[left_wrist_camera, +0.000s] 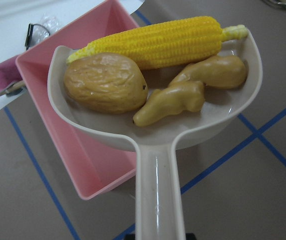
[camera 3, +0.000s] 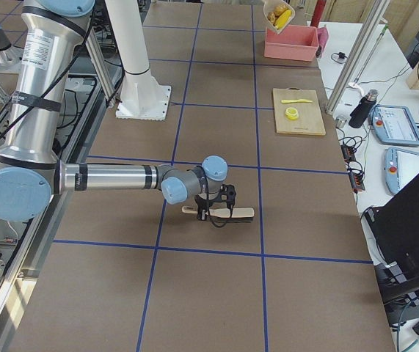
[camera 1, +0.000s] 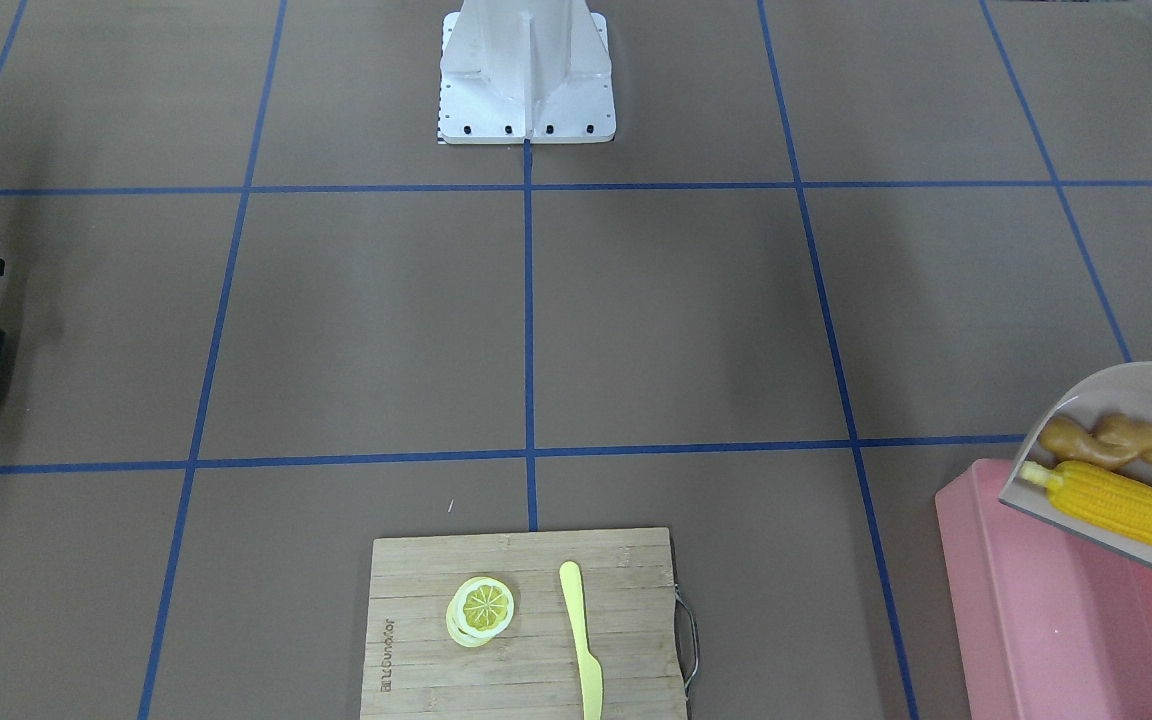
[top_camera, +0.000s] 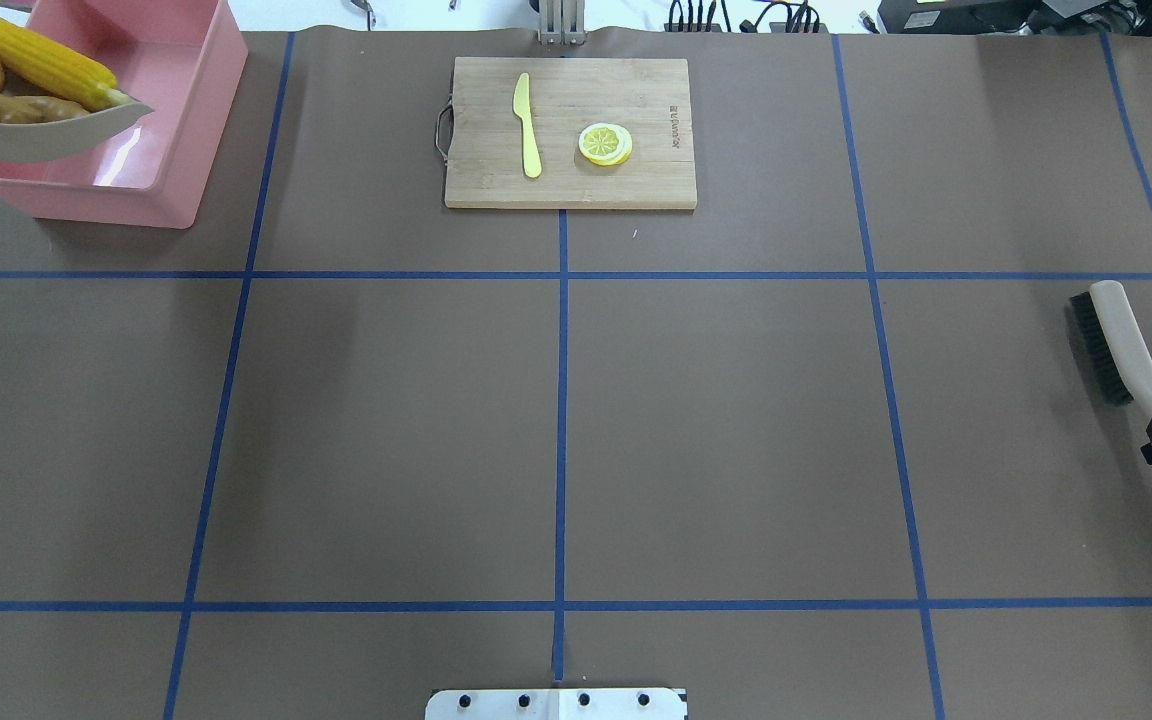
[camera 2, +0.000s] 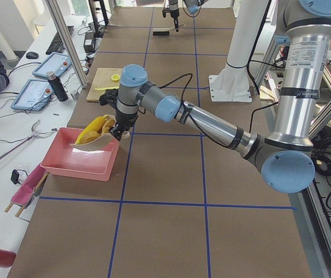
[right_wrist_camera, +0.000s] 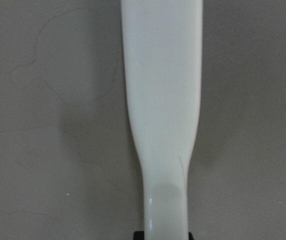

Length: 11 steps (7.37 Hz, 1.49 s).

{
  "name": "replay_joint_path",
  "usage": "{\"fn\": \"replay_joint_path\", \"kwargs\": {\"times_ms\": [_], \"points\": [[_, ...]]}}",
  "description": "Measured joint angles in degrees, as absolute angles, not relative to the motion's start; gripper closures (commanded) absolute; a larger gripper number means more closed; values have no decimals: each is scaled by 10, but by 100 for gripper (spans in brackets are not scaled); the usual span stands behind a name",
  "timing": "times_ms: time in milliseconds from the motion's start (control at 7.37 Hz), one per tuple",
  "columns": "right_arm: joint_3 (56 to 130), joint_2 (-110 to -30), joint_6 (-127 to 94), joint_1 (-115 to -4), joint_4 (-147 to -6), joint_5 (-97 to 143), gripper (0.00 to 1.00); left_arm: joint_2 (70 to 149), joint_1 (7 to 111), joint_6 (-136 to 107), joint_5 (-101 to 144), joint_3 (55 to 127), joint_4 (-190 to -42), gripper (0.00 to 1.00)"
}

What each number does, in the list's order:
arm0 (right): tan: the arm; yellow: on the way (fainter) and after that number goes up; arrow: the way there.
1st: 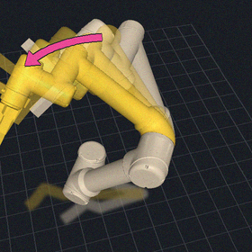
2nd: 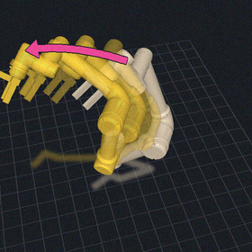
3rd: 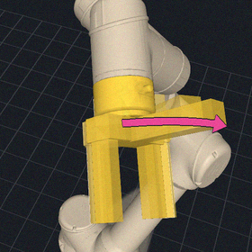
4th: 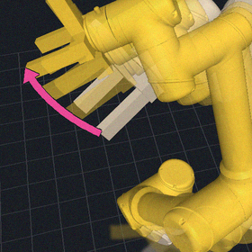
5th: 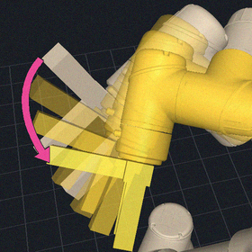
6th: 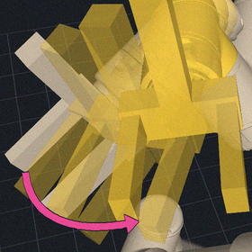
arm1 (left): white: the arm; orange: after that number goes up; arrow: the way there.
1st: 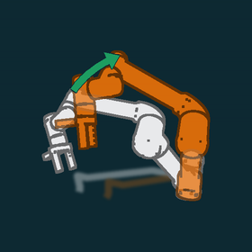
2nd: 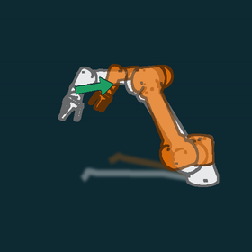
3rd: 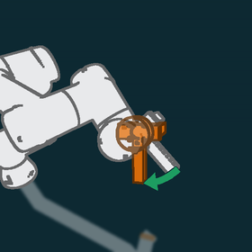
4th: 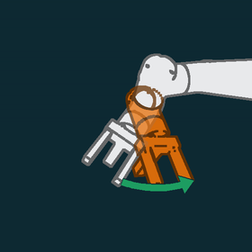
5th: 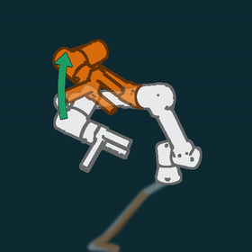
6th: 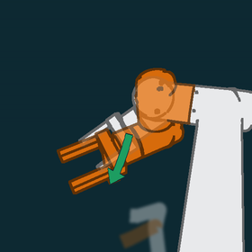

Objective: Sweep and dump trash into bin
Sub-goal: 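Tip the dustpan over the pink bin with the left gripper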

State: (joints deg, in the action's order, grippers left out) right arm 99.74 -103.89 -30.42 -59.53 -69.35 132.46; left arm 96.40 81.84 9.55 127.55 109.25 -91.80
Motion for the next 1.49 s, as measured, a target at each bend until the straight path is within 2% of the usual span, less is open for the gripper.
{"fn": "replay_joint_path", "kwargs": {"times_ms": [407,543,814,950,1085,1492], "points": [[992,-1039,-305,-595,-689,1331,100,1025,830,147,1258,1067,-789,100],[987,-1039,-306,-595,-683,1334,86,1044,830,167,1243,1062,-745,100],[982,-1039,-306,-595,-677,1339,43,1081,829,195,1227,1054,-662,100],[982,-1039,-306,-595,-676,1340,25,1096,826,201,1225,1046,-641,100],[982,-1038,-306,-596,-676,1341,0,1107,823,205,1223,1036,-633,100],[990,-1036,-306,-596,-676,1342,0,1127,825,250,1253,1043,-630,100]]}}
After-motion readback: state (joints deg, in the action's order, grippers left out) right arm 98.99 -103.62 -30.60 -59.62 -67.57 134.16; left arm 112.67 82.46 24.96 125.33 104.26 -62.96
